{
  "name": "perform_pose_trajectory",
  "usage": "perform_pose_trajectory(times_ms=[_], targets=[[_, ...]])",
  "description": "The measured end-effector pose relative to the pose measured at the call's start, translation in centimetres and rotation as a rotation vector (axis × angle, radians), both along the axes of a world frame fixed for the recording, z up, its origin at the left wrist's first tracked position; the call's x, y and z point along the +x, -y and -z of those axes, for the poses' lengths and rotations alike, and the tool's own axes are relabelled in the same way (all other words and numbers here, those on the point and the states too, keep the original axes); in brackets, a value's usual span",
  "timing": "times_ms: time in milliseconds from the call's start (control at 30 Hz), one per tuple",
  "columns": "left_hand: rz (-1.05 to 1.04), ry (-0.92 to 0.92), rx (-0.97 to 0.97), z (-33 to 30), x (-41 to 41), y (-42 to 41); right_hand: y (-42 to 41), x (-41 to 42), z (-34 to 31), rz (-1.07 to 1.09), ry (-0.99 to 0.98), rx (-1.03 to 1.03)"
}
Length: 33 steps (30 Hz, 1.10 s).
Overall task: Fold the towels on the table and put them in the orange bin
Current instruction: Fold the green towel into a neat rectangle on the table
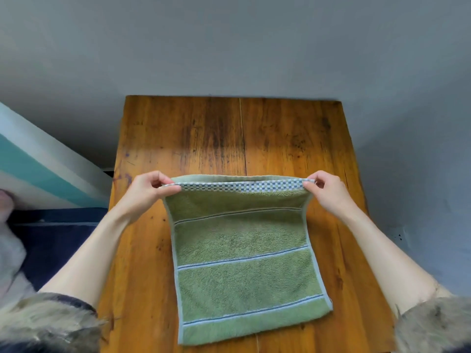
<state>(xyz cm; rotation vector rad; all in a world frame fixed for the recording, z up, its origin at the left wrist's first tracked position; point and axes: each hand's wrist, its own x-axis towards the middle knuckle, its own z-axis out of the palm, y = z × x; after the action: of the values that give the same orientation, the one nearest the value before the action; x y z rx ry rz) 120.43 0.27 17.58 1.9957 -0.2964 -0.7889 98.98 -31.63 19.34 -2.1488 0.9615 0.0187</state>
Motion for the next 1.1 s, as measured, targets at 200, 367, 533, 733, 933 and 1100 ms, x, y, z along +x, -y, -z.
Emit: perform_pose_trajectory(times_ms=[200,367,533,733,933,1100], targets=[[-0.016,0.07,-0.065,-6.1,-0.9,-2.0,0.5,-2.0,-6.7,0.082,0.182,0.192],[-0.042,0.209,-0.182,-12.6,-2.0,-1.8,1.1,-2.1,-12.5,0.121,0.324,0.35],[-0.118,0.433,-0.245,-18.7,-3.4,-1.3,1.8,-2.0,-18.3,0.003,0.403,0.229],[-0.237,0.582,-0.348,-23.7,-4.4,-1.5,2.3,-1.6,-23.3,-0.045,0.536,0.147],[-0.196,0.664,-0.358,-26.7,-3.6,-2.0,1.7,-1.5,-27.0,-0.028,0.637,0.104],[-0.161,0.672,-0.362,-28.4,-1.7,-1.8,1.6,-0.6,-28.7,-0.027,0.637,0.046]])
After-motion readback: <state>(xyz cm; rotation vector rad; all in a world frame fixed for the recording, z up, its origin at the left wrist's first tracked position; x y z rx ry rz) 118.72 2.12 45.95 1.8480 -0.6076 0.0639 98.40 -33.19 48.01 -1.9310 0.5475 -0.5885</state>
